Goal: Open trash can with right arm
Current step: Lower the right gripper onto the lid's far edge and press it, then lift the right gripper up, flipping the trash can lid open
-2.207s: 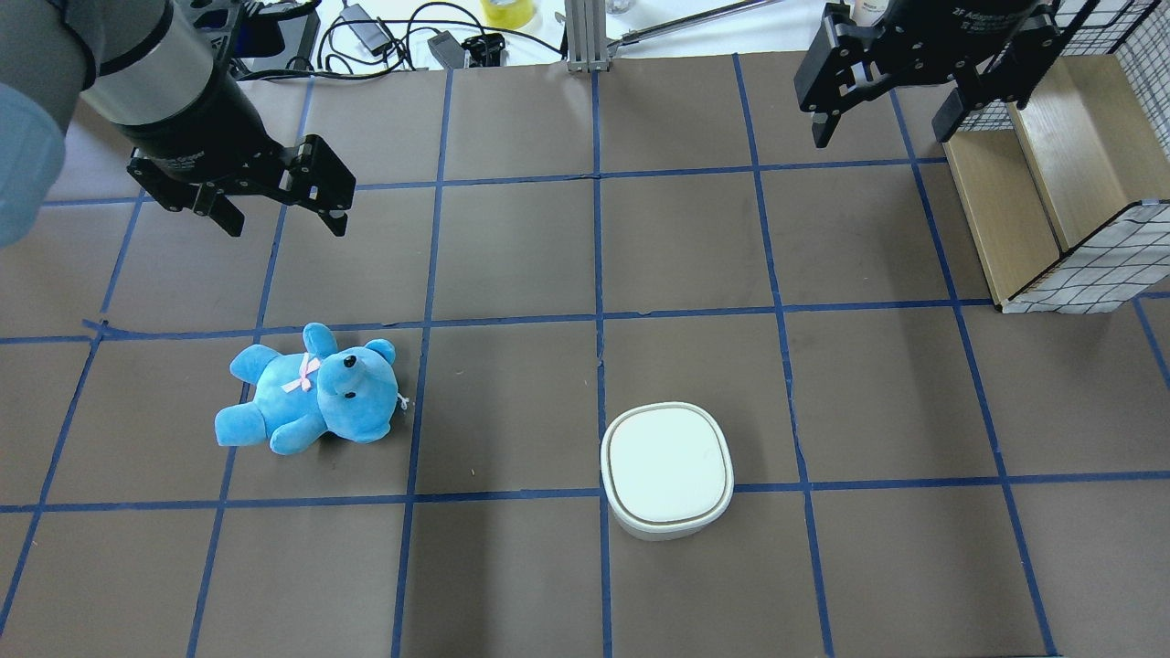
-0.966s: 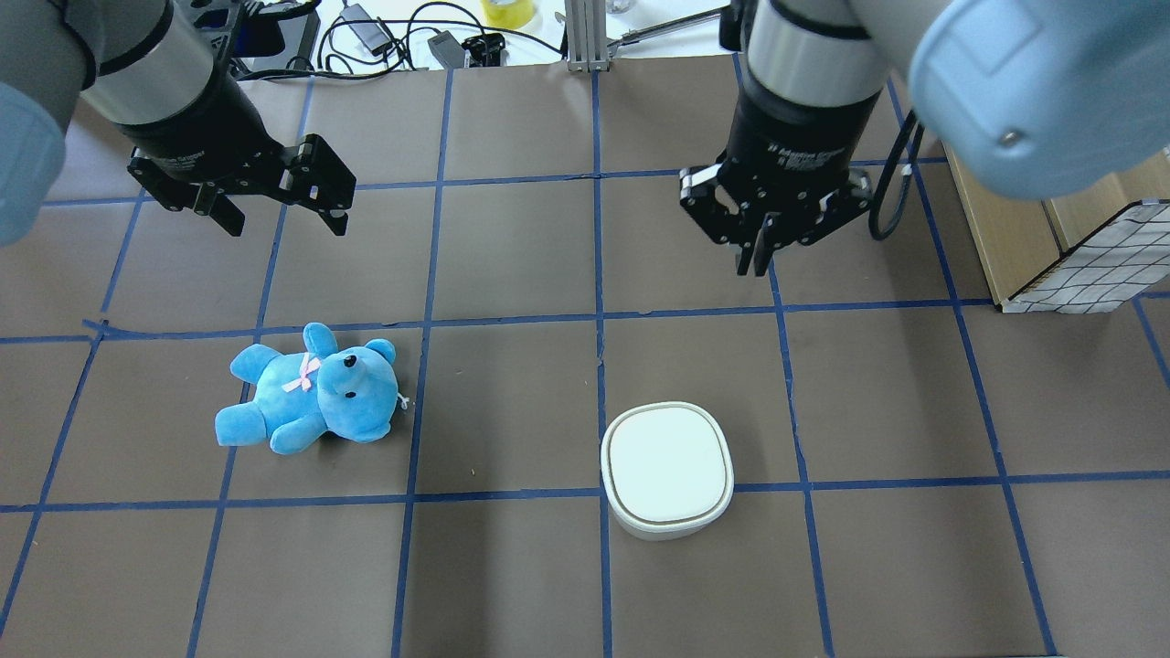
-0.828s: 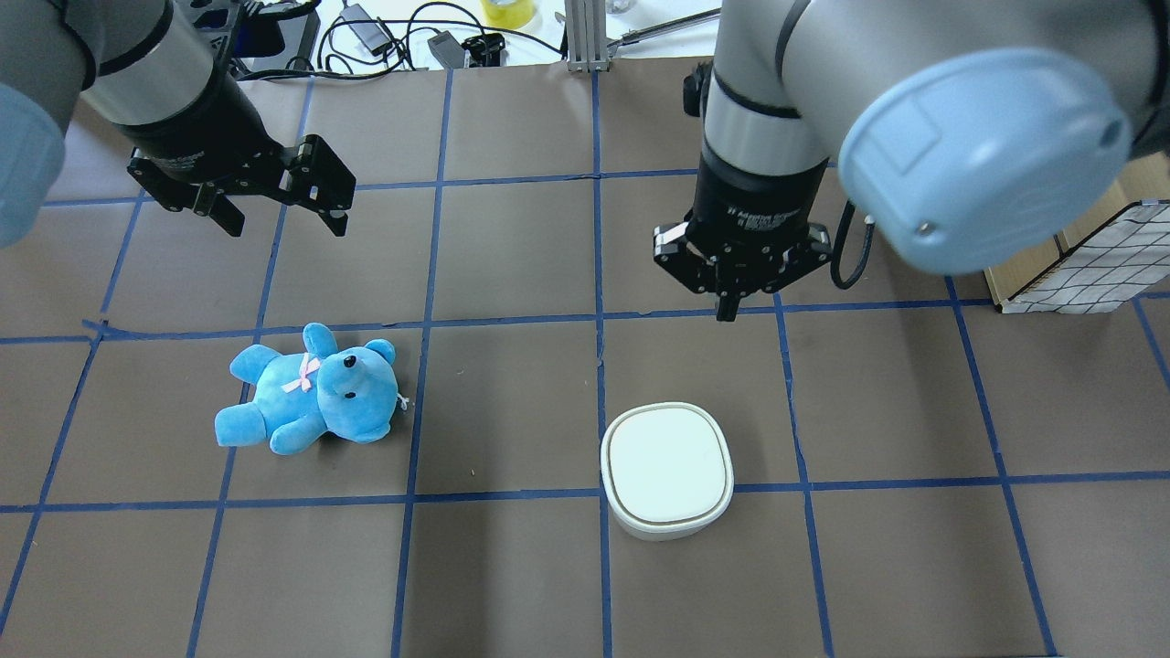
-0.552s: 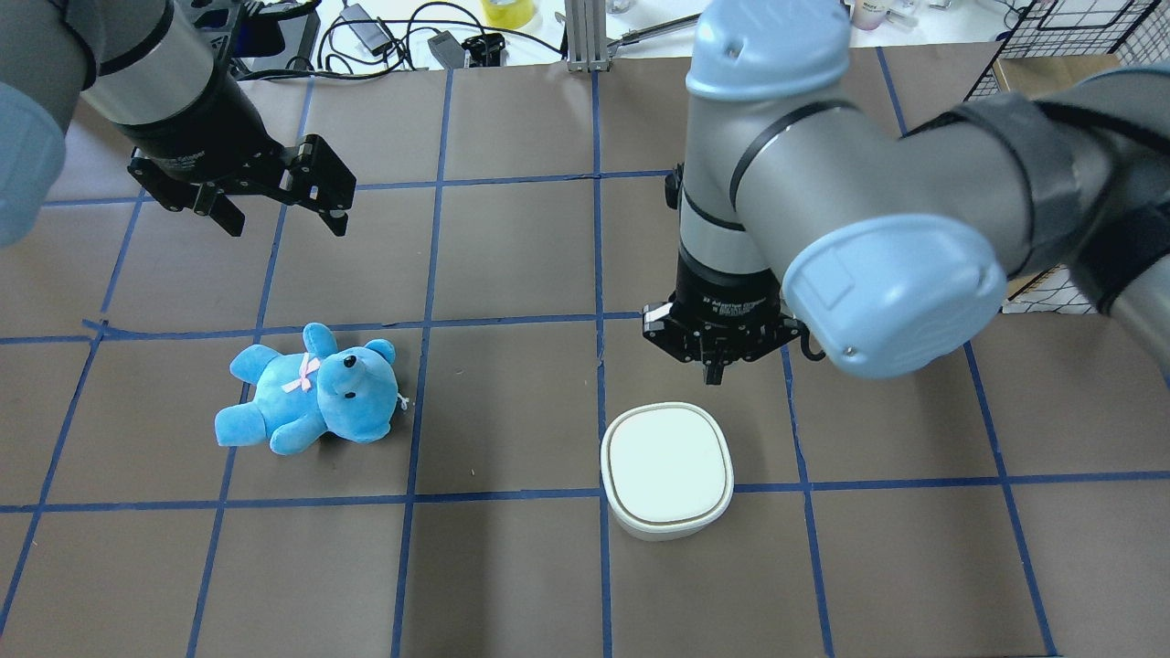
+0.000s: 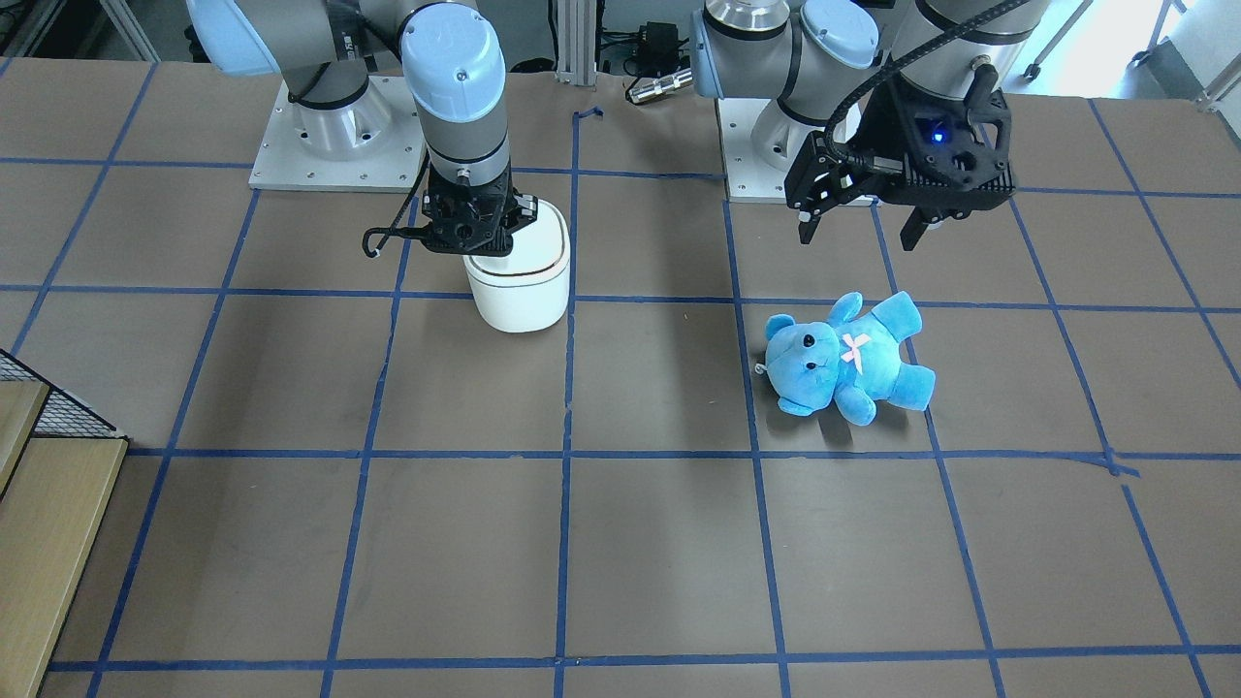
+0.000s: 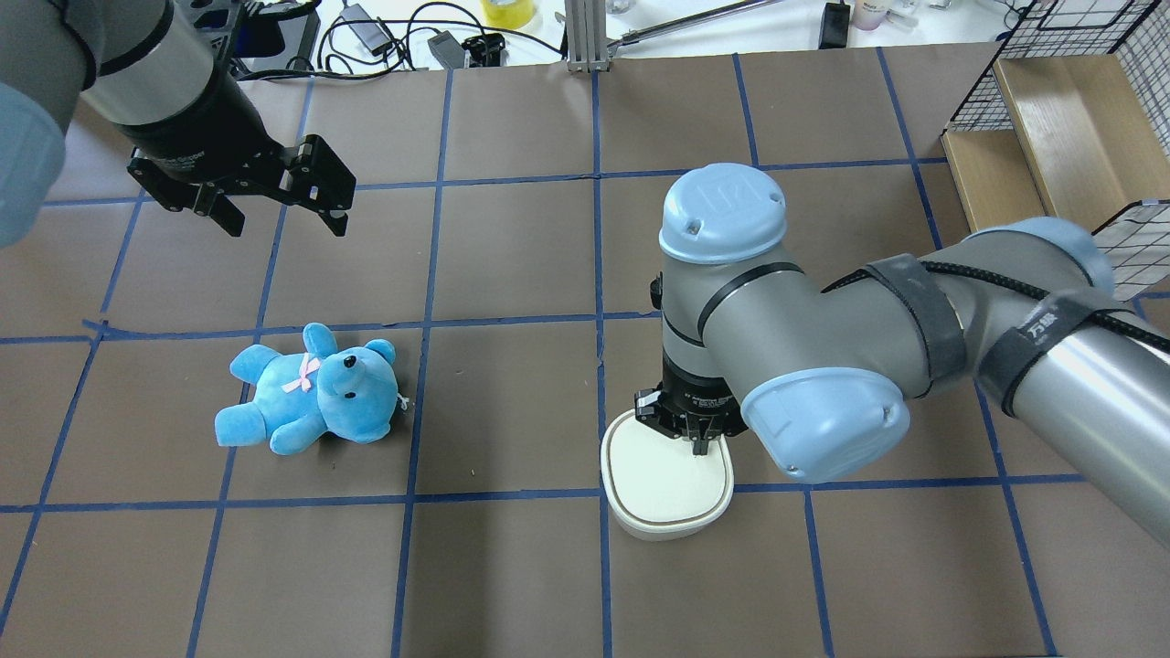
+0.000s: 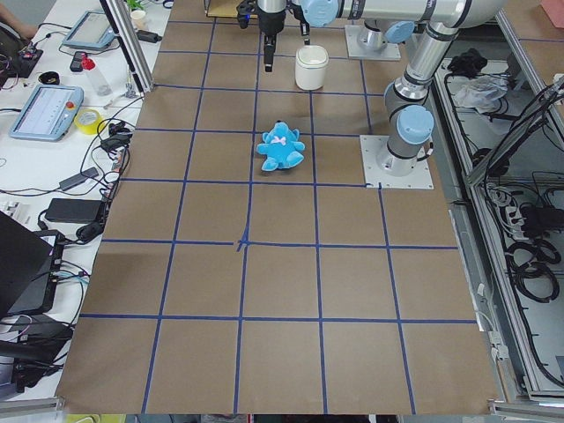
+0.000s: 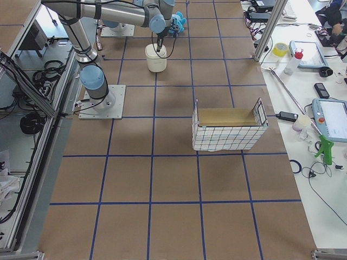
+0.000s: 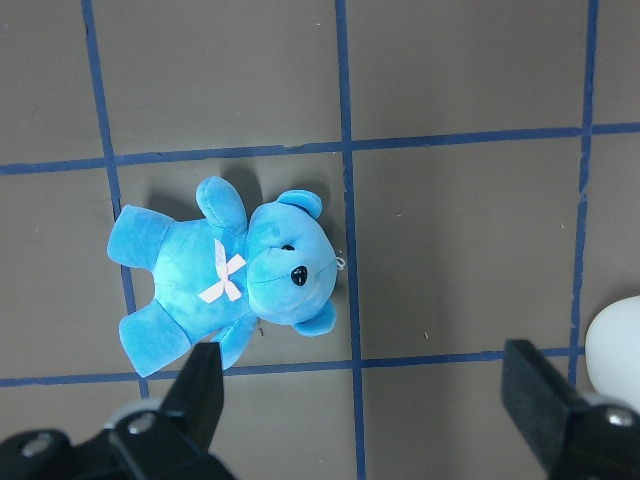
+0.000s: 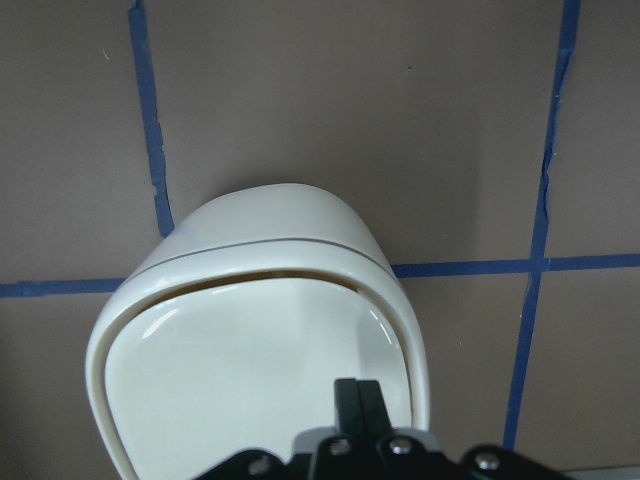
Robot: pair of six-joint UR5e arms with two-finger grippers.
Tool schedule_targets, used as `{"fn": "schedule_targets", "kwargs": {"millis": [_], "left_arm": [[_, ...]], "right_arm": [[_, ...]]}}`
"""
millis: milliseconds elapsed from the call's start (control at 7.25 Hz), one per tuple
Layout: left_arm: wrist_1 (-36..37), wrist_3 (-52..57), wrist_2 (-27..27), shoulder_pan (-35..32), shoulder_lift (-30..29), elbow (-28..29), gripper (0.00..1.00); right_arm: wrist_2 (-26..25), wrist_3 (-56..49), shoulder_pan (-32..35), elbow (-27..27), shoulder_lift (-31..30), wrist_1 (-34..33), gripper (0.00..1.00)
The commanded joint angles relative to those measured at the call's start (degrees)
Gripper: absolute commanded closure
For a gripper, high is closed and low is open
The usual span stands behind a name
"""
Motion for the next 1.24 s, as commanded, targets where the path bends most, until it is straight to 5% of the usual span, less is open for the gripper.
{"fn": "schedule_targets", "kwargs": {"millis": [0,138,276,828,1103], "left_arm": [[0.0,0.0,0.0,0.0,0.0,0.0,0.0],[0.0,0.0,0.0,0.0,0.0,0.0,0.0],[0.0,0.0,0.0,0.0,0.0,0.0,0.0],[0.0,0.0,0.08,0.0,0.0,0.0,0.0],[0.0,0.0,0.08,0.0,0.0,0.0,0.0]], "right_arm": [[0.04,-0.43,0.26,0.76,0.42,-0.9,1.0],[0.04,-0.52,0.26,0.59,0.51,-0.9,0.98],[0.3,0.44,0.26,-0.98,-0.45,-1.42,0.01],[-0.48,-3.39,-2.53,-21.17,-2.57,10.34,0.0],[0.39,-7.36,-8.59,-23.4,-2.57,11.58,0.0]]}}
